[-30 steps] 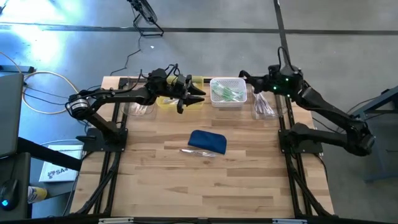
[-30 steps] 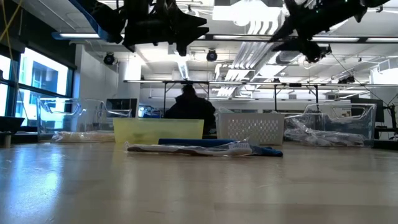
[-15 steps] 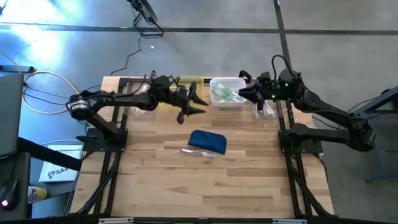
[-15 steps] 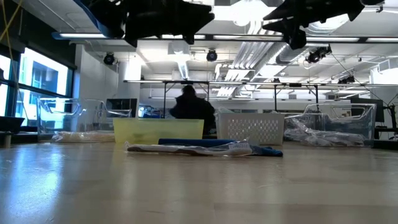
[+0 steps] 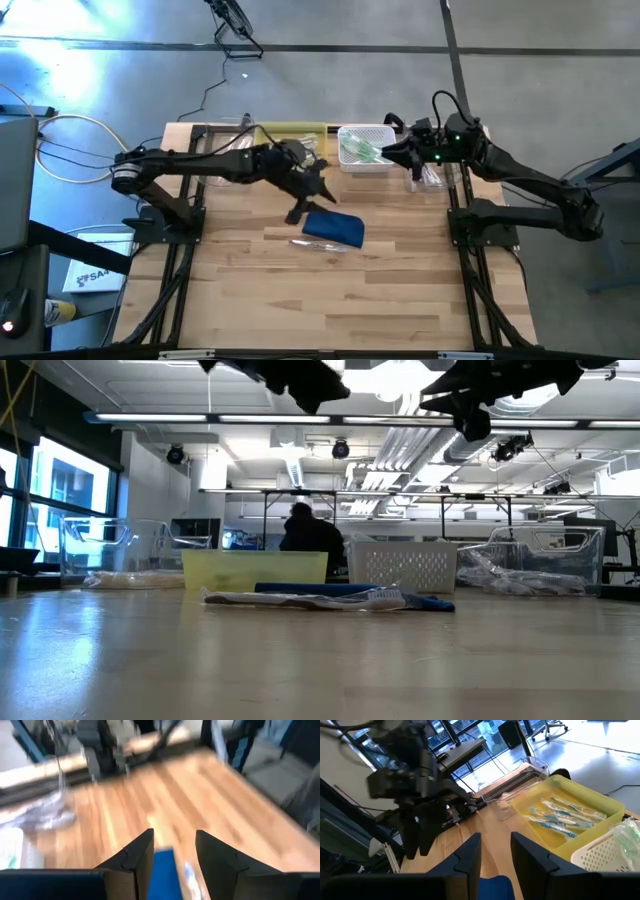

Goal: Pick & Place Toothbrushes
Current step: Put the violet toothbrush into the right transparent bin

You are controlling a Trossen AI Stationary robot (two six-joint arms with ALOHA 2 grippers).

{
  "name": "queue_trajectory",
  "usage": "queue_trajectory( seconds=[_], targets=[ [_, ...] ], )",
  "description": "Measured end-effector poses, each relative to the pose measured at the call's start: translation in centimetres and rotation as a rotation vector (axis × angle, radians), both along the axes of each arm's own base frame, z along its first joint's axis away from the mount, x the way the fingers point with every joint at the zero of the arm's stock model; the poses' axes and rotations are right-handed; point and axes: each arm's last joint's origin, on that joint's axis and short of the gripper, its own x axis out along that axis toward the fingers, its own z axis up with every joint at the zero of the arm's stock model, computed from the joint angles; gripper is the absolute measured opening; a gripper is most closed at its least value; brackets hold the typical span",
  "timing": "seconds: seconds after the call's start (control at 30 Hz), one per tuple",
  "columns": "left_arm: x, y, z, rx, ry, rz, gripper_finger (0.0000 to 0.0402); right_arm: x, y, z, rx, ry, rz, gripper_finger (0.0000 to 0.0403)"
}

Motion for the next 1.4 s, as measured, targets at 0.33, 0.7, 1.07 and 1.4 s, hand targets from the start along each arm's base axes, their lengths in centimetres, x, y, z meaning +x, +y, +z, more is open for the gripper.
queue_trajectory(
  seconds=[0.33, 0.7, 1.07, 1.4],
  targets=[
    [-1.3, -2.6, -0.1, 0.180, 0.248, -0.046, 0.0141, 0.7, -0.5, -0.8, 0.050, 0.040, -0.004, 0.0097],
    [0.6, -3.5, -3.6, 0.212, 0.385, -0.041, 0.0141, 1.3, -0.8, -1.7, 0.095, 0.087, -0.008, 0.0097],
    [4.1, -4.7, -10.6, 0.149, 0.563, -0.052, 0.0141, 1.6, 0.0, -1.9, 0.101, 0.112, 0.037, 0.0097],
    [5.1, -6.0, -13.0, 0.133, 0.612, -0.030, 0.0141, 1.7, 0.1, -2.0, 0.097, 0.122, 0.020, 0.0097]
  ],
)
